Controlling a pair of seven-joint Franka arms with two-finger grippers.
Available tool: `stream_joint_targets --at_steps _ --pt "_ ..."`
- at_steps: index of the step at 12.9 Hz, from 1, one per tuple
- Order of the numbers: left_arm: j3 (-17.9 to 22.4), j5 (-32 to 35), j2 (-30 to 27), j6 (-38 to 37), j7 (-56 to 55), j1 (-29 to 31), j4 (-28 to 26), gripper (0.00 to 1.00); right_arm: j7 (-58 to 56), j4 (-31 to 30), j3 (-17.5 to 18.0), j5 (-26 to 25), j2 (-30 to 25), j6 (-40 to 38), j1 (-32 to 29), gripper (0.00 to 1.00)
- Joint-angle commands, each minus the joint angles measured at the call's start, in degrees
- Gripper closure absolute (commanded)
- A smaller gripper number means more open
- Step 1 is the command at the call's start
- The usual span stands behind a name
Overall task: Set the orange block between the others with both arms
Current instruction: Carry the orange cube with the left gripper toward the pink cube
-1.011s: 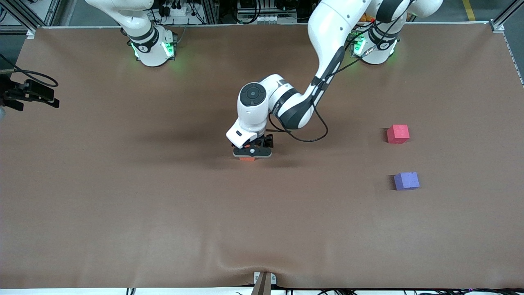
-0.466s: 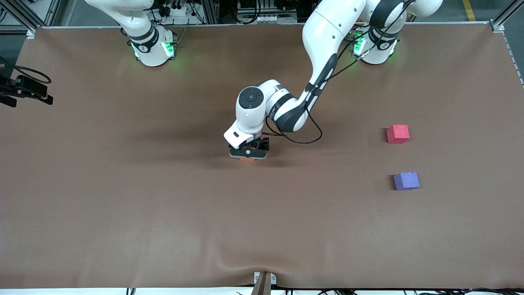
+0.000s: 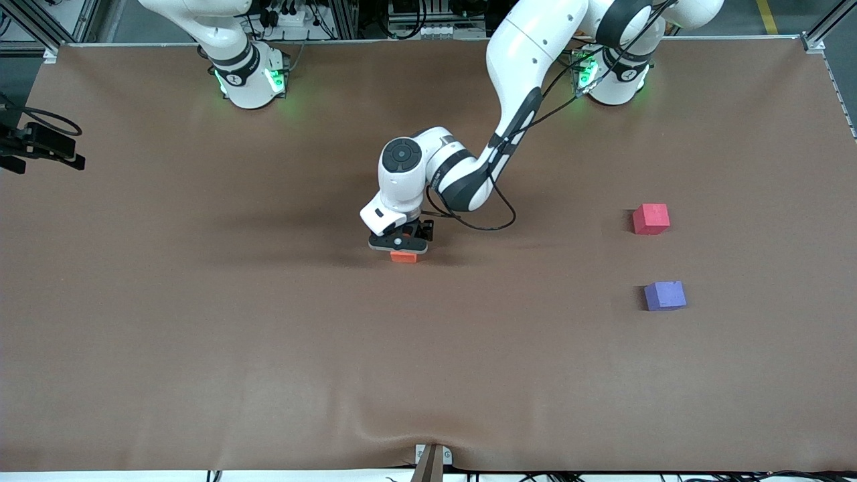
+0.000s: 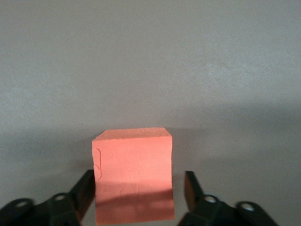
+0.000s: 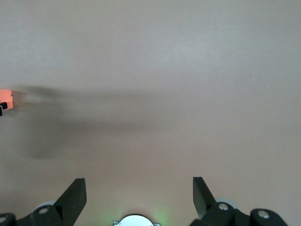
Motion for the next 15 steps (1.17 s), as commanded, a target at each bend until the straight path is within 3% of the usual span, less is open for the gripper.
stream_joint_targets --at_steps 1,2,4,7,9,12,15 --pt "0.7 2.1 0.1 -0.7 1.9 0.2 0.9 0.96 0.9 0.4 -0.5 0.0 0.0 -0.3 1.0 0.00" --pt "0.7 2.1 -0.1 -0.8 1.9 0.2 0.8 1.00 1.4 0.4 -0.5 0.0 0.0 -0.4 1.1 0.00" --pt "0.7 1.6 -1.8 -4.1 1.6 2.0 0.8 1.00 5.2 0.2 -0.3 0.0 -0.3 -0.8 1.1 0.00" --pt "0.7 1.6 -6.8 -12.0 -0.6 4.8 -0.5 0.91 5.4 -0.1 -0.2 0.1 0.0 -0.6 1.6 0.00" --pt "0.4 1.5 -10.4 -15.2 0.1 8.1 -1.8 0.93 5.4 0.6 -0.3 0.1 0.3 -0.3 1.8 0.00" --pt "0.3 1.5 -19.9 -15.2 2.8 13.0 -11.9 0.99 5.3 1.3 -0.3 0.0 0.3 0.1 1.7 0.00" --pt "0.1 0.1 -29.1 -14.8 15.2 20.9 -21.5 0.95 5.3 1.3 -0.3 0.0 0.3 0.1 1.8 0.00"
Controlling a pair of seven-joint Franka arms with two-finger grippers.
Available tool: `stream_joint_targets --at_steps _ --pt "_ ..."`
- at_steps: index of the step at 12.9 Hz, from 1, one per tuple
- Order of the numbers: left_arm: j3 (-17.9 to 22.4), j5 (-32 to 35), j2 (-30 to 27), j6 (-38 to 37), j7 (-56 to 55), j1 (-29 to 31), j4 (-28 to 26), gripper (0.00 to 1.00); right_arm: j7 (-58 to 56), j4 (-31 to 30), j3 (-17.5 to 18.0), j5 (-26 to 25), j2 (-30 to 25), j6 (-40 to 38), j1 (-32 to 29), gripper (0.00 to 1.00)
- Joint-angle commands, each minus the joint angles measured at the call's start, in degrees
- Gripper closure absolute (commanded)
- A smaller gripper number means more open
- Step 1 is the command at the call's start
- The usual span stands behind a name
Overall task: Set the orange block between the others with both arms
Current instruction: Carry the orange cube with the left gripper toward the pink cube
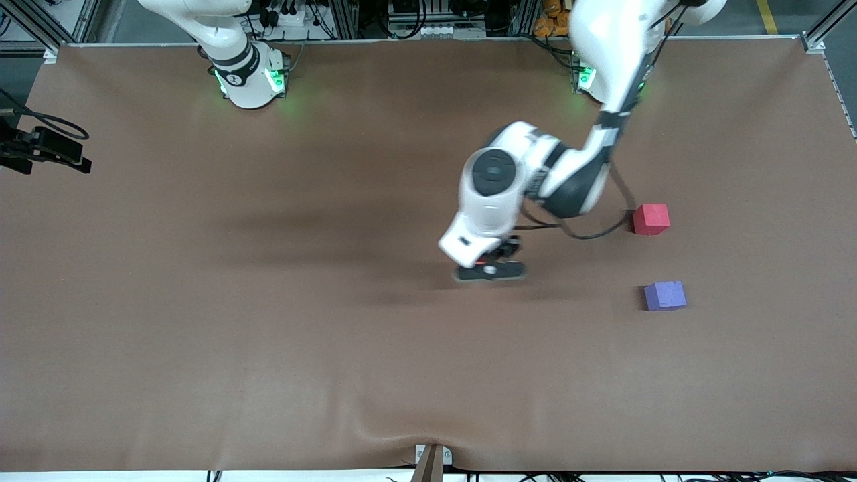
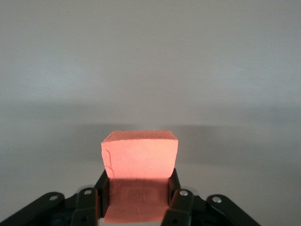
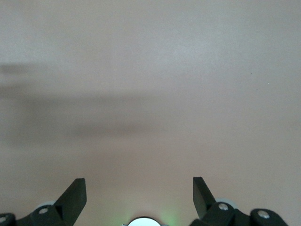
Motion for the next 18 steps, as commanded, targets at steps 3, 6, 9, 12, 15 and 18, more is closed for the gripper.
stream_joint_targets --at_steps 3,6,9,12,15,18 --pt "-1.1 -2.2 -15.1 1.2 11.5 11.1 -18.0 0.84 1.1 1.0 -0.4 -0.1 0.2 -0.3 0.9 0.00" --pt "-1.1 -2.1 -21.0 5.5 19.0 17.1 -26.8 0.82 1.2 1.0 -0.3 0.1 0.2 0.4 1.2 0.00" --pt "-1.1 -2.1 -25.1 5.9 29.3 25.5 -32.7 0.82 1.2 1.0 -0.4 -0.4 0.2 0.6 1.9 0.00" --pt "-1.2 -2.1 -25.7 9.5 34.7 31.7 -36.9 0.81 1.2 1.0 -0.4 -0.6 0.1 1.1 1.8 0.00" --pt "-1.1 -2.1 -25.1 19.5 38.1 34.0 -42.8 0.81 1.2 1.1 -0.5 -0.7 0.1 2.1 1.6 0.00" --pt "-1.1 -2.1 -23.9 20.3 40.8 35.2 -43.0 0.81 1.2 1.1 -0.4 -0.6 0.1 2.7 1.7 0.00"
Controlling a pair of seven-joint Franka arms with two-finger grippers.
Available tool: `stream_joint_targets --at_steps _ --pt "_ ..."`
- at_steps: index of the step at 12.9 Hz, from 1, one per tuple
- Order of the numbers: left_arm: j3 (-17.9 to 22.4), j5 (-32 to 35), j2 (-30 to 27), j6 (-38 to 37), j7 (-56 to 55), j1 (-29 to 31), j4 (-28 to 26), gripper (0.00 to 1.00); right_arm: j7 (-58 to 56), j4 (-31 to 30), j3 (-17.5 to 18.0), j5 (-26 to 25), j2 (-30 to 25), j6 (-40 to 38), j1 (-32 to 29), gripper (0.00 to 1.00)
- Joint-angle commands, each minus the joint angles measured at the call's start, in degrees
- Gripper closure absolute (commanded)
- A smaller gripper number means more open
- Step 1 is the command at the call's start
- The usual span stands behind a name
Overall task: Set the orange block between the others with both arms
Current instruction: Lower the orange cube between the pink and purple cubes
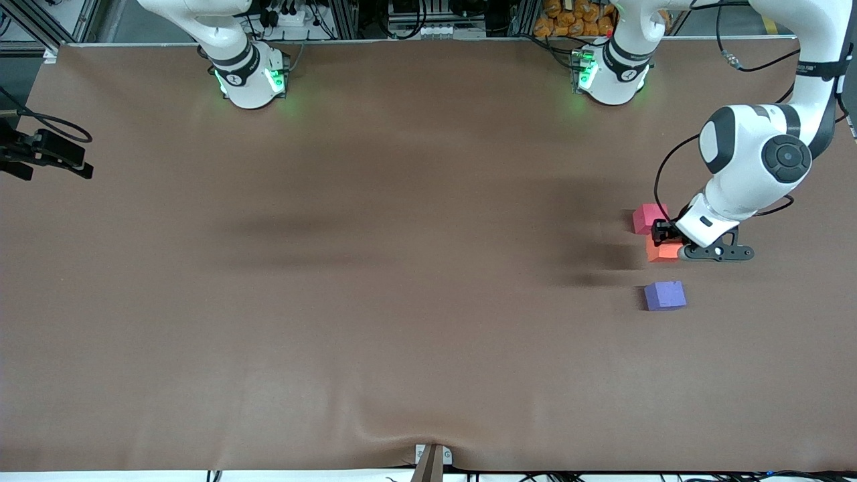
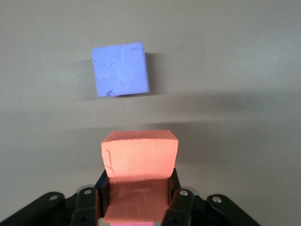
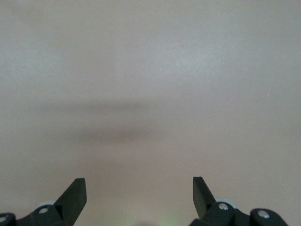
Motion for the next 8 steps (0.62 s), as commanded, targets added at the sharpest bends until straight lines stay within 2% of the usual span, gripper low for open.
stream_joint_targets --at_steps 1,8 --pt "-0.7 -0.7 0.1 2.2 2.2 1.7 -0.6 0.81 0.9 0.8 -0.1 -0.5 0.1 0.2 0.4 0.00" --pt "-0.8 -0.7 5.6 8.5 3.3 2.8 -0.8 0.82 0.9 0.8 -0.2 -0.6 0.1 0.2 0.3 0.00"
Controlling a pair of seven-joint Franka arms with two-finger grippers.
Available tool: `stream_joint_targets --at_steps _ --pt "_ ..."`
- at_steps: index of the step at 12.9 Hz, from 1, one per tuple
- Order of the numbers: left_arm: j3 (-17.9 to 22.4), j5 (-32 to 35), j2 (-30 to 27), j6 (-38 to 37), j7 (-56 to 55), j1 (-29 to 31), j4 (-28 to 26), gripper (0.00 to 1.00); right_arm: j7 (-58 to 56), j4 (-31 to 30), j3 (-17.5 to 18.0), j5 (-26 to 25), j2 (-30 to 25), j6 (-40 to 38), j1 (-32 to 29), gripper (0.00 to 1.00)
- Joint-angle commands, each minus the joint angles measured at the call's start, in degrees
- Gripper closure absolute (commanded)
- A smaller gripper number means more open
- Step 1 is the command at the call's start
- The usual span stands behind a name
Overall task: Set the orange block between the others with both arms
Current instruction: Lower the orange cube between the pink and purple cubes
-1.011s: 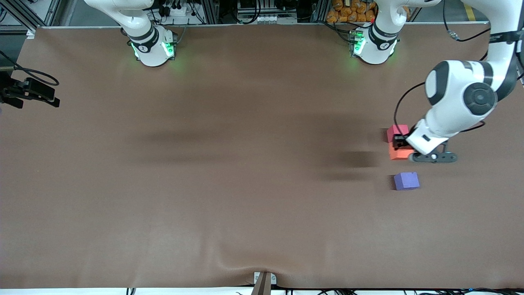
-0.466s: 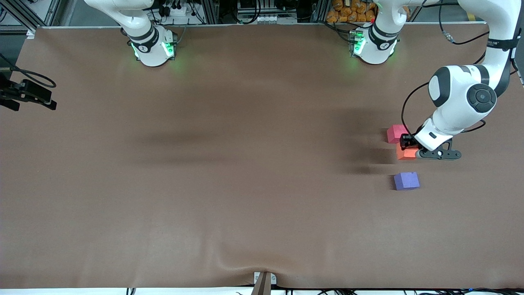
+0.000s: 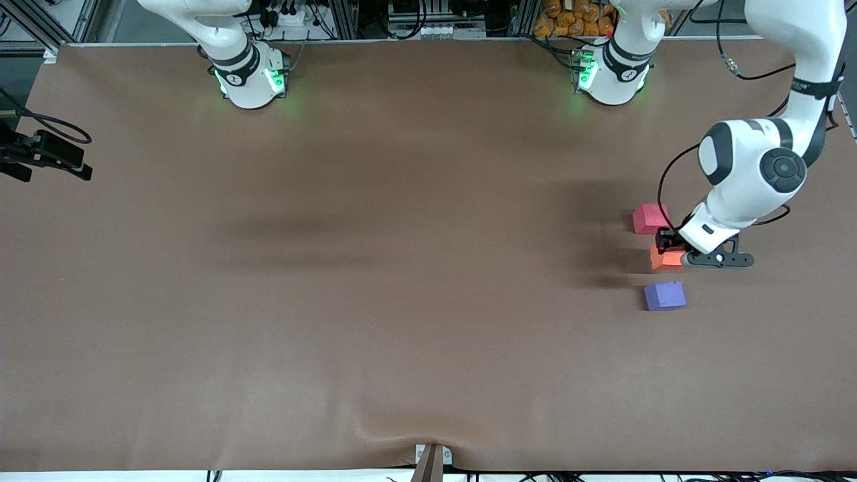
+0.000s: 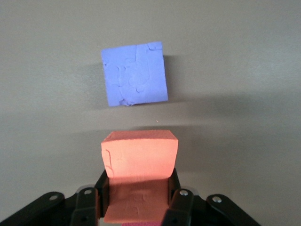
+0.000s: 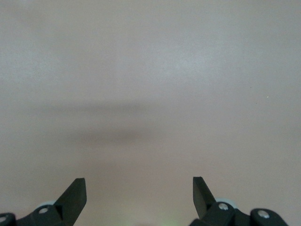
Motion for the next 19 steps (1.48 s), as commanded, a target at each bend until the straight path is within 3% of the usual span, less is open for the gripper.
stream_joint_targets --at_steps 1,8,10,11,14,19 --pt "-0.8 -0.7 0.7 1.4 1.3 0.8 -0.4 0.82 0.8 0.8 -0.2 -0.6 0.1 -0.1 0.3 0.00" --pt "-0.8 -0.9 4.3 5.7 1.1 0.8 -1.3 0.81 0.8 0.8 -0.1 -0.7 0.1 -0.1 0.4 0.00" --pt "-0.8 -1.1 4.8 5.7 1.1 0.8 -1.2 0.68 0.8 0.8 -0.1 -0.8 0.1 -0.1 0.3 0.00" --pt "-0.8 -1.1 5.0 5.7 1.1 0.8 -1.2 0.55 0.8 0.8 -0.2 -0.7 0.1 -0.1 0.1 0.00" --pt "-0.8 -1.1 5.3 5.7 1.2 0.7 -0.8 0.00 0.8 0.8 -0.2 -0.8 0.1 -0.1 0.3 0.00" --pt "-0.8 -1.1 4.6 4.8 1.3 0.3 0.4 0.00 0.8 0.8 -0.2 -0.6 0.1 -0.2 0.3 0.00"
